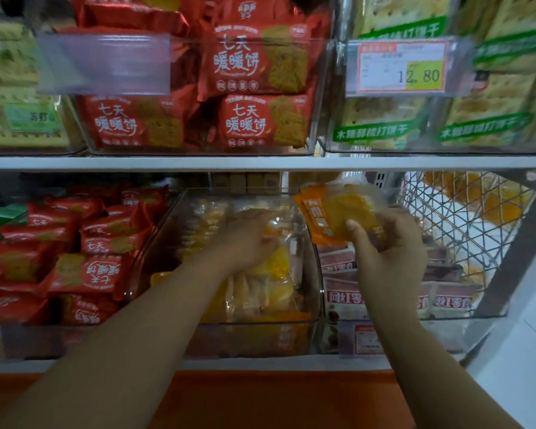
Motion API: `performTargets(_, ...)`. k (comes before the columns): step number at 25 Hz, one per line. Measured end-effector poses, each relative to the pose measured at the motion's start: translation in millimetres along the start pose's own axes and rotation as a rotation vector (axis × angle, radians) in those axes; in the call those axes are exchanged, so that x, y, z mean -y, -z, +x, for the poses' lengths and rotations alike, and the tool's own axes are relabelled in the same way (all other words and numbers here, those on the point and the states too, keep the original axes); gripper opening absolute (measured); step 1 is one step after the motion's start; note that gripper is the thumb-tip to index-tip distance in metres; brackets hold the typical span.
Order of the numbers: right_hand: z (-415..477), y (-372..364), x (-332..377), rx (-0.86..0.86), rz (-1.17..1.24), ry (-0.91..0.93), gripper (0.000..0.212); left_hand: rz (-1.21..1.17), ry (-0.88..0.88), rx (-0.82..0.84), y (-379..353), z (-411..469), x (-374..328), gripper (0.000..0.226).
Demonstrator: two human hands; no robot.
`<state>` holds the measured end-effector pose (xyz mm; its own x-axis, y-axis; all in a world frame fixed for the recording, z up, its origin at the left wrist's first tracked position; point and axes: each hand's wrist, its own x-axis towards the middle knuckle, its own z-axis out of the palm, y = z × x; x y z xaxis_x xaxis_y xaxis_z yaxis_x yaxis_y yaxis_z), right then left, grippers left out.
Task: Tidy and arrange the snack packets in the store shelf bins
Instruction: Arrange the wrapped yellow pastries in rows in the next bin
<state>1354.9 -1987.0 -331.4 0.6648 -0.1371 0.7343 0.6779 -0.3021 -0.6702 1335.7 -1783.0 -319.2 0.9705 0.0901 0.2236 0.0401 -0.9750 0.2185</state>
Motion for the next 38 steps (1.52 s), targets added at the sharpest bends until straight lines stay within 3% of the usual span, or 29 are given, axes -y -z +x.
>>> performTargets(3,0.8,-0.8,0.0,0.005,0.028,-0.031,0.019,0.020,0.104,0.191,-6.6,17.9,-0.4,0.075)
performTargets(8,4.0,1.6,-3.6,0.021,0.044,-0.056,0.019,0.100,0.072,0.102,2.1,8.6,1.2,0.085)
performTargets(15,-4.4,2.5,0.6,0.076,0.093,-0.022,0.018,0.062,-0.014,0.251,29.1,-22.0,11.7,0.068)
performTargets(24,-3.3,1.6,8.3,0.173,0.113,0.142,0.028,-0.067,-0.315,0.014,24.9,-79.7,28.0,0.020)
performTargets(27,-3.7,1.8,8.7,0.203,0.078,0.134,0.031,-0.213,-0.218,0.043,24.7,-93.7,28.1,0.019)
performTargets(29,-4.4,-0.7,7.1,0.204,0.076,0.137,0.029,-0.237,-0.134,0.053,24.9,-99.0,26.2,0.035)
performTargets(32,-5.8,-6.8,7.2,0.198,0.111,0.116,0.029,0.099,-0.060,0.120,28.2,-83.2,21.5,0.070)
performTargets(34,-7.5,-9.1,8.2,0.191,0.112,0.108,0.029,0.264,-0.031,0.176,31.9,-58.1,12.7,0.070)
performTargets(38,-9.9,-8.9,8.6,0.175,0.163,0.067,0.026,0.294,0.056,0.244,35.3,-12.1,-2.4,0.056)
